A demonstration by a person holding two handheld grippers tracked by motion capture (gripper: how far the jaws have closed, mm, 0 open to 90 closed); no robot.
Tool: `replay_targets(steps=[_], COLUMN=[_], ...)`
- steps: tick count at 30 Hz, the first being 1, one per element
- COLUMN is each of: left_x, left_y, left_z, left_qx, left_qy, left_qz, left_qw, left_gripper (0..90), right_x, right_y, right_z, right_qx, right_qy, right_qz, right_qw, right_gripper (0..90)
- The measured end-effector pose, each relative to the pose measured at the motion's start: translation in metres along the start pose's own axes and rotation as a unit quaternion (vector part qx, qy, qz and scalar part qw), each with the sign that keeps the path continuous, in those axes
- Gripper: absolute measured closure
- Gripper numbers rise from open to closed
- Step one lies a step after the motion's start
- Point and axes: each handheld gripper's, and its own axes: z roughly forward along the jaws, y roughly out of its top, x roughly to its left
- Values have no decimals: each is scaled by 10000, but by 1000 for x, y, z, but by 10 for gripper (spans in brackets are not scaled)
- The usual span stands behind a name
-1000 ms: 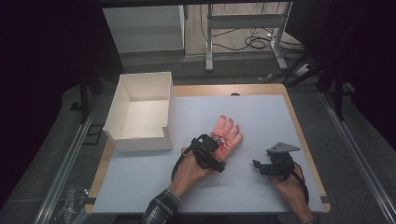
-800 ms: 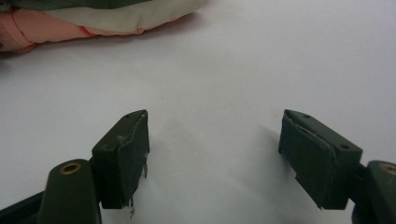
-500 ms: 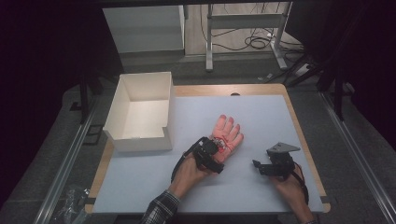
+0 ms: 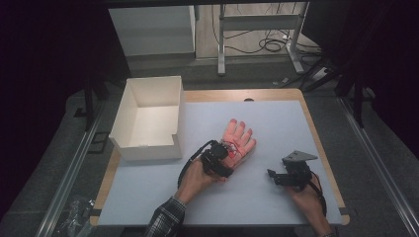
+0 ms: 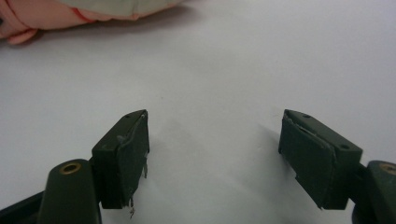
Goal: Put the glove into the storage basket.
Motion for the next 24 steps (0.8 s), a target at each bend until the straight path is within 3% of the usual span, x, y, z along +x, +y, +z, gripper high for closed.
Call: replay_targets(steps=[16, 24], left_x=[14, 26], left_y=[15, 20], left_z=[-27, -39], left_qx=[-170, -213], left_qy=[135, 77], left_qz=[-156, -332], left_qw=[9996, 9992], left_gripper=[387, 383], right_x=[0, 0], right_y=[0, 0], right_z=[0, 0], right_qx=[-1, -1], right_qy=[-6, -10], right_qz=[-3, -5], right_qw=[10000, 10000], right_gripper=[247, 246])
